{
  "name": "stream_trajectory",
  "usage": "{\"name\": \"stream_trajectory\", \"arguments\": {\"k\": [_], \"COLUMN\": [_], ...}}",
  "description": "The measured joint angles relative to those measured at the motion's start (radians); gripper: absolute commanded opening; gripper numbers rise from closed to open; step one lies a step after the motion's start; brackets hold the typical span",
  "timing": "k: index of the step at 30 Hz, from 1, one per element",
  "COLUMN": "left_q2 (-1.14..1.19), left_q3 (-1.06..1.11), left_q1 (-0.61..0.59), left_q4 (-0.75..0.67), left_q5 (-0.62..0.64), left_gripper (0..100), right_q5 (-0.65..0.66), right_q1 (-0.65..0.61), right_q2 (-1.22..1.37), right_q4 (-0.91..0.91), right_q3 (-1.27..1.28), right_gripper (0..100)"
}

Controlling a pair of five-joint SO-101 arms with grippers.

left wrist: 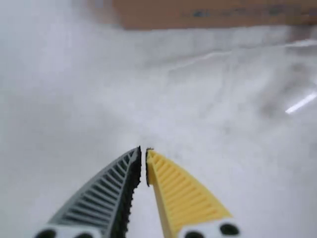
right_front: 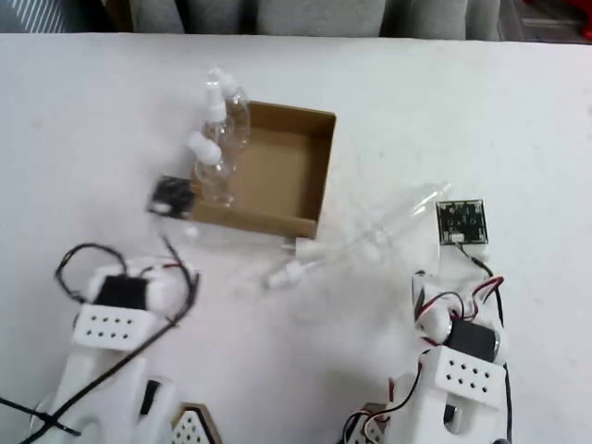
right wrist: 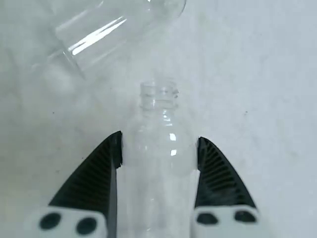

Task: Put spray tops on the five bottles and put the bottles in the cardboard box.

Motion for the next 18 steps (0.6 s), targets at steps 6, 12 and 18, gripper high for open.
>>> {"name": "stream_trajectory", "arguments": {"k": [6, 12, 18], "left_q2": [0.0, 0.0, 0.0], "left_q3": [-0.137, -0.164, -0.164], "left_q1": [0.377, 0.575, 0.58], "left_q4": [0.153, 0.106, 0.025], "left_q5": [-0.015, -0.144, -0.158], "left_gripper": [2, 11, 28], "right_q5": [0.028, 0.031, 0.044], "right_q1": [0.0, 0.0, 0.0], "right_q2": [0.055, 0.058, 0.06], "right_q4": [0.0, 0.0, 0.0], "right_q3": [0.002, 0.002, 0.002], "right_gripper": [1.9, 1.9, 1.7]}}
